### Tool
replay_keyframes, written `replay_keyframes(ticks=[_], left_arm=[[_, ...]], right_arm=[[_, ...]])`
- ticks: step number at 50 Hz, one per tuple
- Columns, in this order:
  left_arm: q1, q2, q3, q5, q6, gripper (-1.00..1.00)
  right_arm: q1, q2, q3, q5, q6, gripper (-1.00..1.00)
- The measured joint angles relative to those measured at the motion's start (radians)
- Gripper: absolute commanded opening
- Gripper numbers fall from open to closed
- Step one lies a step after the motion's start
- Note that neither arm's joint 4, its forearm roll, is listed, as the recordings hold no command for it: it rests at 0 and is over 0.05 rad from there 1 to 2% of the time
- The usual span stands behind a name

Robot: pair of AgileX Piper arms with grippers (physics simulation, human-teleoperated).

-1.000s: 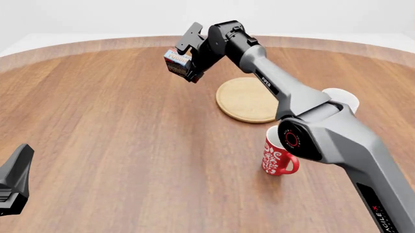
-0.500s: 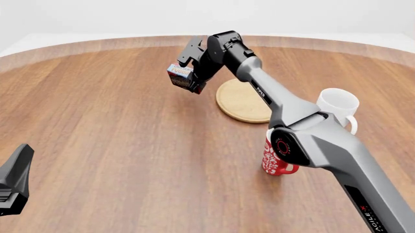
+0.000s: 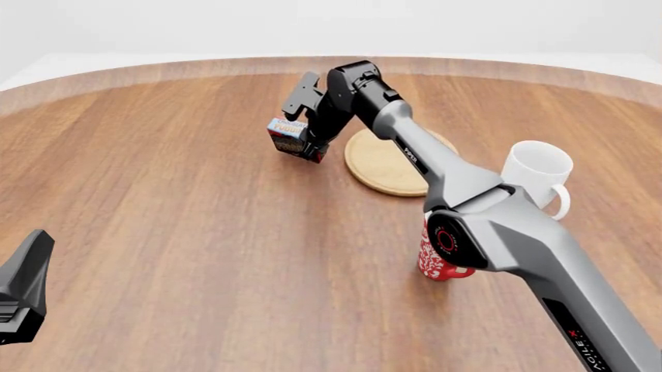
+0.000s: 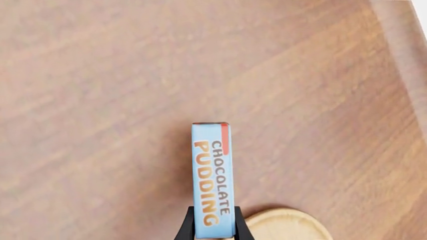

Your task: Put the chocolate pudding to the left of the plate.

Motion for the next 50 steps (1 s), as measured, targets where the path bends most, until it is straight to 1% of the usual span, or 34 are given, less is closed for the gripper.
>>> replay_keyframes(ticks=[22, 23, 33, 47, 49, 50], left_arm=[[0.0, 0.0, 0.0, 0.0, 0.0, 1.0], [0.0, 0.0, 0.0, 0.0, 0.0, 1.0], [0.0, 0.0, 0.0, 0.0, 0.0, 1.0], [0.0, 0.0, 0.0, 0.0, 0.0, 1.0], [0.0, 0.0, 0.0, 0.0, 0.0, 1.0], [0.0, 0.0, 0.0, 0.0, 0.0, 1.0]], right_arm=[[0.002, 0.009, -0.002, 0.011, -0.001, -1.0], [0.001, 0.009, -0.002, 0.011, -0.002, 1.0], [0.014, -0.024, -0.004, -0.001, 0.033, 1.0], [0.001, -0.074, -0.001, -0.01, 0.041, 1.0], [-0.001, -0.089, 0.017, -0.018, 0.042, 1.0], [-0.002, -0.105, 0.043, -0.031, 0.043, 1.0]])
